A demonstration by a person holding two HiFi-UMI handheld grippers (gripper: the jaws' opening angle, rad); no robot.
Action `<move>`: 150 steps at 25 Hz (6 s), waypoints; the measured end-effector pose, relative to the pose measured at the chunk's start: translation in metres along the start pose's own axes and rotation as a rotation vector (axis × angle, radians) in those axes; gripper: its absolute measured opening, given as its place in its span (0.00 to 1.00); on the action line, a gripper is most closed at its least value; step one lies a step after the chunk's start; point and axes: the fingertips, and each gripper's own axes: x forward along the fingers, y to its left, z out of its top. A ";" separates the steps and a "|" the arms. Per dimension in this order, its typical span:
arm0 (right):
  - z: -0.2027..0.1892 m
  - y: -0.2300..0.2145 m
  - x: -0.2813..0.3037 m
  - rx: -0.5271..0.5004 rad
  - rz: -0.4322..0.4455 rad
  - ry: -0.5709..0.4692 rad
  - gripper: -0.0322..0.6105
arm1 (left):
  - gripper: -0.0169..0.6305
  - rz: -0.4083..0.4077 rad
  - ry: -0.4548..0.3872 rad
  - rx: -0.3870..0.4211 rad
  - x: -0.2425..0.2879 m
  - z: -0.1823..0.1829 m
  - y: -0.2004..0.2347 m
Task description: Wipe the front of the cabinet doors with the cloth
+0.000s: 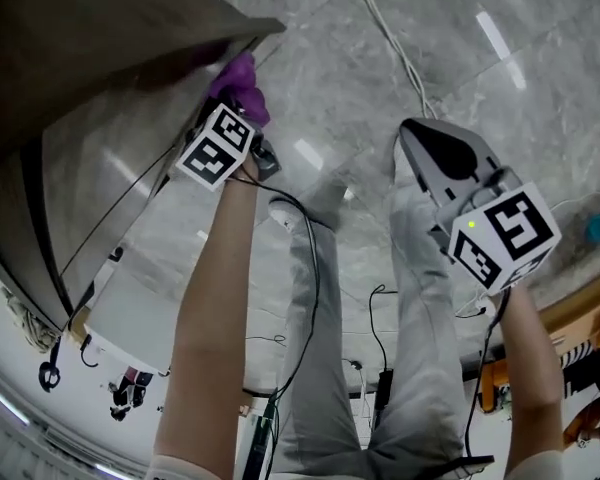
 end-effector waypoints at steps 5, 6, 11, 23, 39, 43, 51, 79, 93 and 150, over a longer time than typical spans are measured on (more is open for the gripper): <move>-0.012 -0.043 -0.011 0.048 -0.088 -0.038 0.09 | 0.11 -0.036 0.010 0.046 0.044 -0.008 -0.033; -0.018 -0.047 -0.013 0.056 -0.105 -0.042 0.09 | 0.11 -0.037 0.011 0.053 0.051 -0.010 -0.032; -0.056 -0.059 -0.009 0.039 -0.164 -0.016 0.09 | 0.11 -0.044 -0.012 0.067 0.077 -0.011 -0.001; -0.086 0.017 0.052 0.002 -0.136 -0.031 0.09 | 0.10 0.007 0.006 0.044 0.048 -0.047 0.145; -0.094 0.119 0.080 -0.098 -0.113 0.020 0.09 | 0.10 0.194 -0.037 -0.321 -0.051 -0.081 0.341; -0.083 0.157 0.062 -0.088 -0.116 0.024 0.09 | 0.10 0.092 -0.063 -0.330 -0.103 -0.077 0.340; -0.035 0.237 -0.010 -0.019 -0.198 -0.079 0.09 | 0.10 -0.250 -0.222 0.105 -0.259 -0.002 0.265; 0.137 0.554 -0.431 -0.278 -0.011 -0.649 0.09 | 0.10 -0.502 -0.883 0.104 -0.853 0.161 0.106; 0.122 0.651 -0.419 -0.435 0.211 -0.608 0.09 | 0.10 -0.319 -0.997 0.110 -0.958 0.103 0.160; 0.085 0.806 -0.323 -0.490 0.225 -0.581 0.09 | 0.10 -0.220 -1.019 -0.001 -1.001 0.071 0.370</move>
